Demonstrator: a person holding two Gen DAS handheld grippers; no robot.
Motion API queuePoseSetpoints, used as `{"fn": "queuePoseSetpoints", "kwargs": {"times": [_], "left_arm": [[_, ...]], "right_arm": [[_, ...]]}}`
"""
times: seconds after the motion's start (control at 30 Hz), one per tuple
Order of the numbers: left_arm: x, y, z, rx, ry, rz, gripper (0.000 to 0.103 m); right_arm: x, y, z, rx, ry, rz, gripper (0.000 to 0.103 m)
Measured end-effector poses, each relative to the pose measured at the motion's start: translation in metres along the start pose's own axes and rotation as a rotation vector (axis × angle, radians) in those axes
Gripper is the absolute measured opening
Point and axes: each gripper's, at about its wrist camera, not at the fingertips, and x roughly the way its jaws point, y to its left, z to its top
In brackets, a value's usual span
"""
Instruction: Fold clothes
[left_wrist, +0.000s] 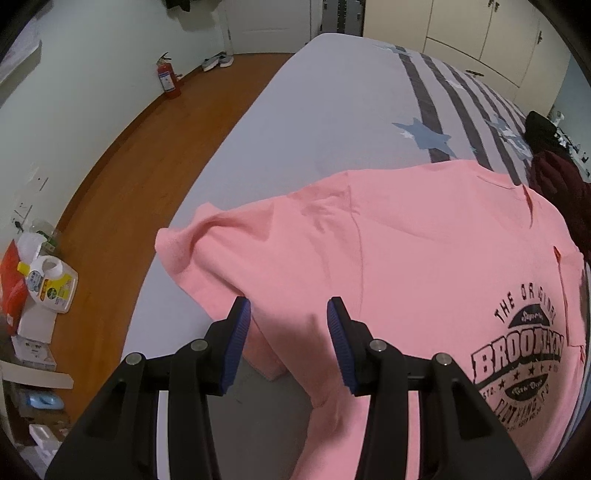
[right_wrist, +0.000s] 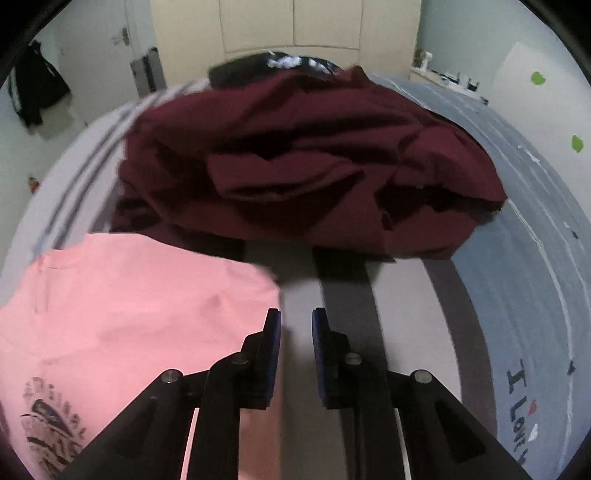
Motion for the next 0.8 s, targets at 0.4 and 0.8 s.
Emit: {"fn": "queuePoseSetpoints", "kwargs": {"times": [0.4, 0.8], "left_arm": [[0.013, 0.057, 0.004, -0.087, -0.003, 0.067, 0.047], [0.051, 0.112, 0.013, -0.214, 0.058, -0.027, 0.057]], "right_arm": [[0.002, 0.038, -0.010, -0.075, 0.008, -0.020, 0.016], [-0.037, 0.117, -0.060, -0.080, 0.030, 0.086, 0.023]]}}
